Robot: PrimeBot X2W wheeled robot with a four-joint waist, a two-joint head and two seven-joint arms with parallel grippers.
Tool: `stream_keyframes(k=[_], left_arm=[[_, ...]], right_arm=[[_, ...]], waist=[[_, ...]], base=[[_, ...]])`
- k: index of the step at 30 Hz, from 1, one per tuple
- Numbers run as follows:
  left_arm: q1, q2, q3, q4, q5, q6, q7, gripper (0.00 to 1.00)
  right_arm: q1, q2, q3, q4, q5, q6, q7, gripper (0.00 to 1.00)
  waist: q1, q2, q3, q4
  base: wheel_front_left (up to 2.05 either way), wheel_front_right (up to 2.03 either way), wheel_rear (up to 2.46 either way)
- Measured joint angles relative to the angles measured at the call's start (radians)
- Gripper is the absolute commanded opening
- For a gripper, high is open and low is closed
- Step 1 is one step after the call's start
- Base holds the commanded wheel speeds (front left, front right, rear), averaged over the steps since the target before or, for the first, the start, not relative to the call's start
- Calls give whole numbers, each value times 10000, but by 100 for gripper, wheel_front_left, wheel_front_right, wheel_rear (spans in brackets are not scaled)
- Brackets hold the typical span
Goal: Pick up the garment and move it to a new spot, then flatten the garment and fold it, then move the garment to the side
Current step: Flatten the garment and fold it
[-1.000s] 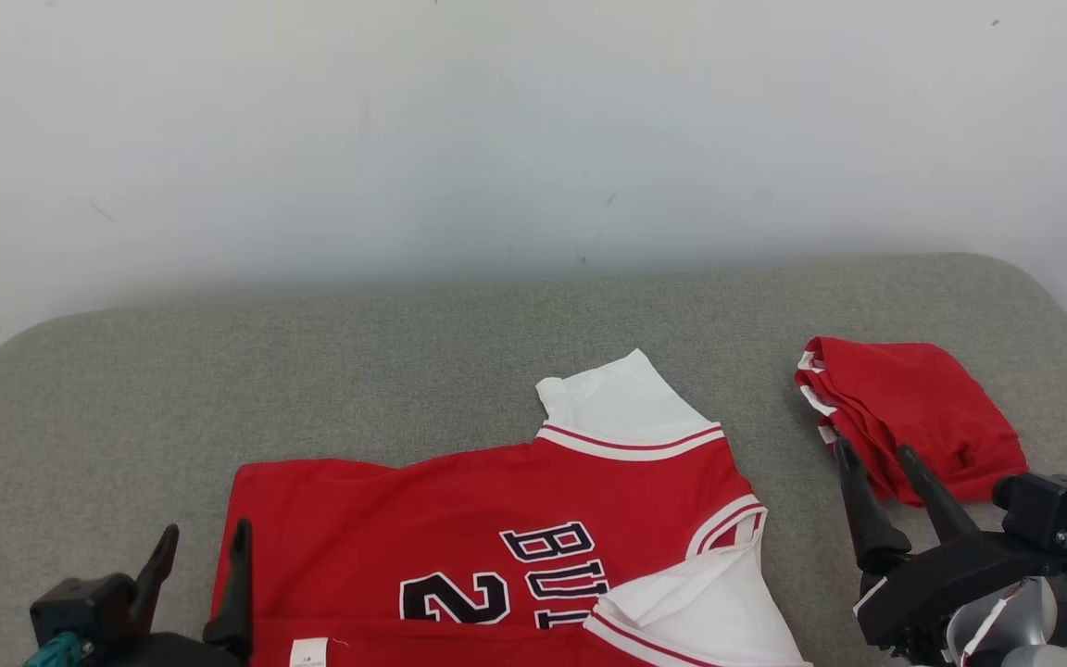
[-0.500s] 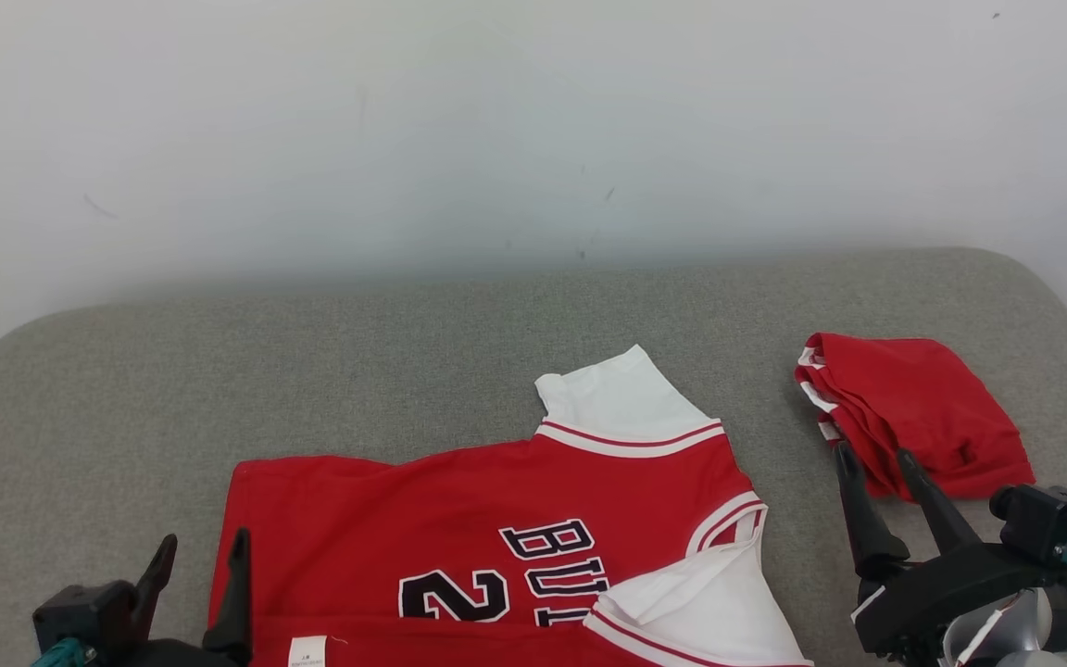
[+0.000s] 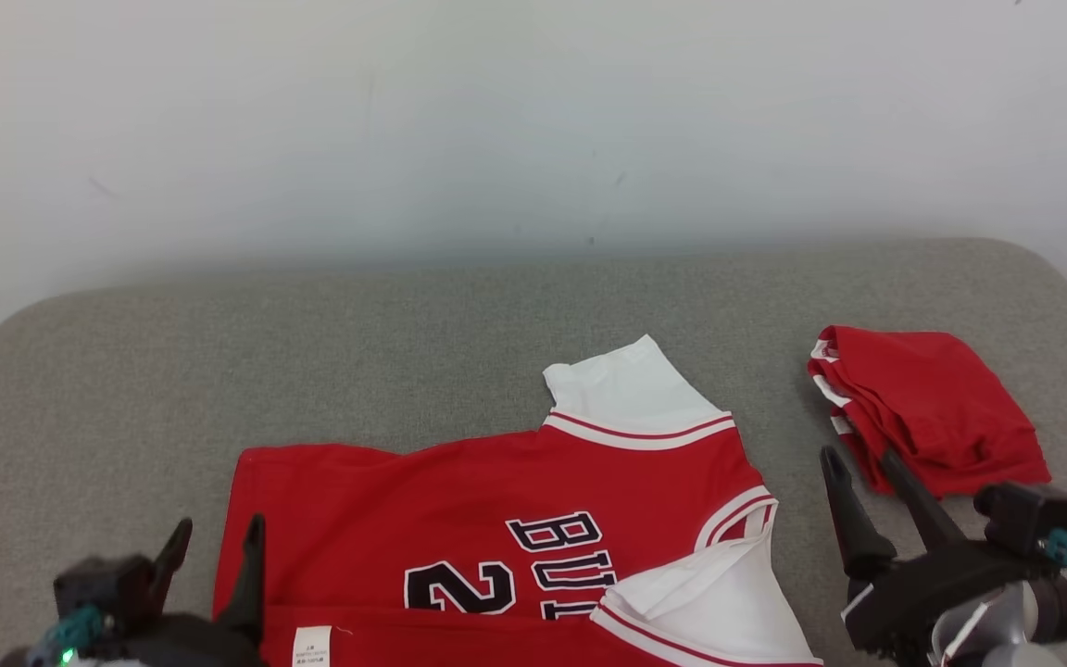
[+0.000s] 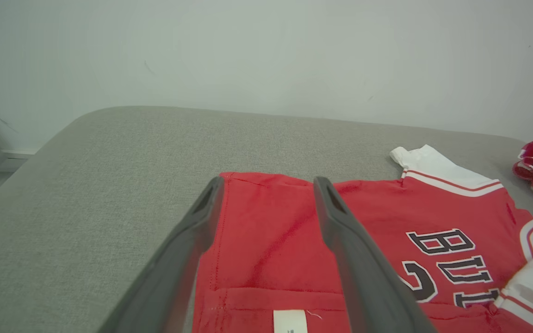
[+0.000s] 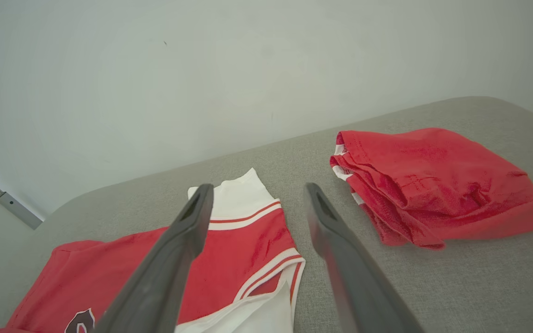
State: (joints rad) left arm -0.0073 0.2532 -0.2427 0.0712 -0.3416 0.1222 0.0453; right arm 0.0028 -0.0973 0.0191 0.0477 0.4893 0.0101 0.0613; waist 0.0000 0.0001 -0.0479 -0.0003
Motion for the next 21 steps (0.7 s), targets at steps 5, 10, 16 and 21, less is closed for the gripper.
stream_keyframes(k=[5,10,16,21], left_arm=[[-1358,242,-86,587,65,-249,815,100],[-3138,217,-75,1634,-144,-460,2021,100],[-4715,-192,-380,2874,-295,-464,3545,100],[-5890,-562,-746,3707,-282,-479,4498,100]], right_arm=[[-1012,-88,165,222,144,128,815,100],[-2763,-359,236,899,332,-38,2159,100],[-4960,-692,731,1864,336,-151,3881,100],[-6473,-834,1139,2644,2,-435,5219,100]], waist=[[0,0,320,88],[3,0,850,146],[3,0,1627,239],[4,1,2318,378]], base=[[0,0,0],[0,0,0],[0,0,0],[0,0,0]])
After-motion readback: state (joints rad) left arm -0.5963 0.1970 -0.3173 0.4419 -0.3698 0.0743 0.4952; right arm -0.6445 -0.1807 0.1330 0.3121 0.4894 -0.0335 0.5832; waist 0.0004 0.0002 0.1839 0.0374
